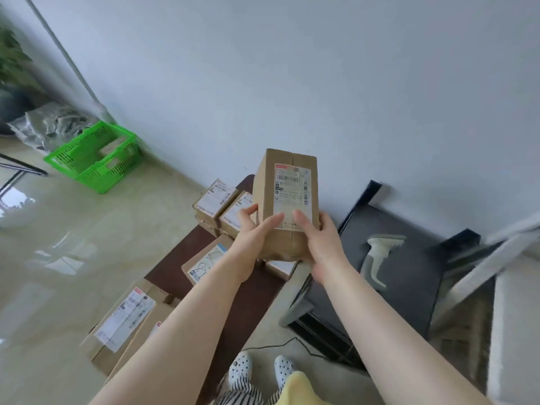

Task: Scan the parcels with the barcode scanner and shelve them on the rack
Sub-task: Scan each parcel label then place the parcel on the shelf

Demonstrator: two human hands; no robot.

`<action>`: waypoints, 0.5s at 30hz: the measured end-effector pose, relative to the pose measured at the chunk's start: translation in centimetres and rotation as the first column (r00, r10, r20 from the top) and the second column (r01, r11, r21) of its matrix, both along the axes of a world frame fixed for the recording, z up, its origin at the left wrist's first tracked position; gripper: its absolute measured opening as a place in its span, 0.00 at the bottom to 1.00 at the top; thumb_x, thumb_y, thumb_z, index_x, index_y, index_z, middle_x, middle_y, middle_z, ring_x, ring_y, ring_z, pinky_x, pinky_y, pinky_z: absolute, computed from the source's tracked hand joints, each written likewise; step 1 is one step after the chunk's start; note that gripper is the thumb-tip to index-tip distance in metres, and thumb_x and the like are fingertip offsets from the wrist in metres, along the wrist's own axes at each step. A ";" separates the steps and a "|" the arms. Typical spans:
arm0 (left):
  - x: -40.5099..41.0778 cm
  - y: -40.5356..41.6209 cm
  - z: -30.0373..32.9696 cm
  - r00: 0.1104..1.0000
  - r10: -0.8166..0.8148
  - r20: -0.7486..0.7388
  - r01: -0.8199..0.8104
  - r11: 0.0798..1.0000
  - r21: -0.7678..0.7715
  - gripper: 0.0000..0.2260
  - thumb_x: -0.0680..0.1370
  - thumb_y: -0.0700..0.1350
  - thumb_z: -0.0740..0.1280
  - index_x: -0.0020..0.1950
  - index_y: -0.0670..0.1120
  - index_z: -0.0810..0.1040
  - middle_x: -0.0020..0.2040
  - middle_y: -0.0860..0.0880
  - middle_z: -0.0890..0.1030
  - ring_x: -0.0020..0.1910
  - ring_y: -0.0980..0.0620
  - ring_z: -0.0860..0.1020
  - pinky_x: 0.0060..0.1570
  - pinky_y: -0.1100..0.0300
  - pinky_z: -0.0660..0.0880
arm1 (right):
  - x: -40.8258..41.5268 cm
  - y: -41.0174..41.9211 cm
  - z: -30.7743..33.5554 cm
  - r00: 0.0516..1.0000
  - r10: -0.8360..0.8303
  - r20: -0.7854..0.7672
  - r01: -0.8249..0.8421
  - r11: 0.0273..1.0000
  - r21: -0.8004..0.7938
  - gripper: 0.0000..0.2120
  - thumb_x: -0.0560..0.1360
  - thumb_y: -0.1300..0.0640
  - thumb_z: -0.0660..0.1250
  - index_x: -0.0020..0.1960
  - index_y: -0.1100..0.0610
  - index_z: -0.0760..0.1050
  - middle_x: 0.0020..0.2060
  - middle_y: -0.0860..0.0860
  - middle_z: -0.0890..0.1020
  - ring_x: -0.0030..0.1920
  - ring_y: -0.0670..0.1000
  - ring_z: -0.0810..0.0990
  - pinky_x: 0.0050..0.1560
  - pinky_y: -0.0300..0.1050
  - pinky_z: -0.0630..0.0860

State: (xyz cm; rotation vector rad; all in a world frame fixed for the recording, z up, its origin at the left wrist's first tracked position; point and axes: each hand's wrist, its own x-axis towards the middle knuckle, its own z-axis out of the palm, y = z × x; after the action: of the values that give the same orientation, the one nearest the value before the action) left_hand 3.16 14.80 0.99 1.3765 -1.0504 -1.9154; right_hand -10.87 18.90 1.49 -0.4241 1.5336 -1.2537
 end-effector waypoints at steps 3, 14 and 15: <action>-2.0 -0.2 1.2 0.986 -0.148 0.074 0.153 0.986 -0.062 0.43 0.64 0.63 0.79 0.71 0.59 0.59 0.64 0.45 0.80 0.55 0.47 0.85 0.57 0.48 0.81 | -2.6 1.9 -0.4 0.985 -0.083 0.149 0.088 0.996 -0.028 0.23 0.74 0.48 0.74 0.66 0.52 0.73 0.58 0.52 0.84 0.54 0.56 0.85 0.55 0.60 0.81; -7.6 2.0 1.4 0.958 -0.260 0.120 0.270 0.959 -0.081 0.30 0.77 0.55 0.69 0.71 0.71 0.54 0.64 0.61 0.76 0.59 0.60 0.77 0.45 0.64 0.75 | -7.8 4.4 1.0 0.995 -0.099 0.016 0.100 0.989 -0.105 0.20 0.73 0.49 0.75 0.63 0.48 0.75 0.52 0.46 0.85 0.47 0.45 0.84 0.45 0.45 0.82; -7.8 2.1 1.4 0.958 -0.265 0.115 0.274 0.959 -0.076 0.26 0.79 0.54 0.68 0.67 0.72 0.56 0.63 0.62 0.78 0.58 0.61 0.78 0.45 0.64 0.76 | -8.1 4.6 1.0 0.994 -0.105 0.007 0.105 0.989 -0.106 0.21 0.73 0.49 0.75 0.63 0.48 0.75 0.51 0.45 0.85 0.46 0.43 0.84 0.43 0.42 0.81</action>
State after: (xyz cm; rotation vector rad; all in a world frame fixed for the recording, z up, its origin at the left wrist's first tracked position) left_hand -4.67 16.86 2.38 1.3499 -1.4220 -1.9737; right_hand -18.93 23.48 2.46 -0.4153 1.5083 -1.4217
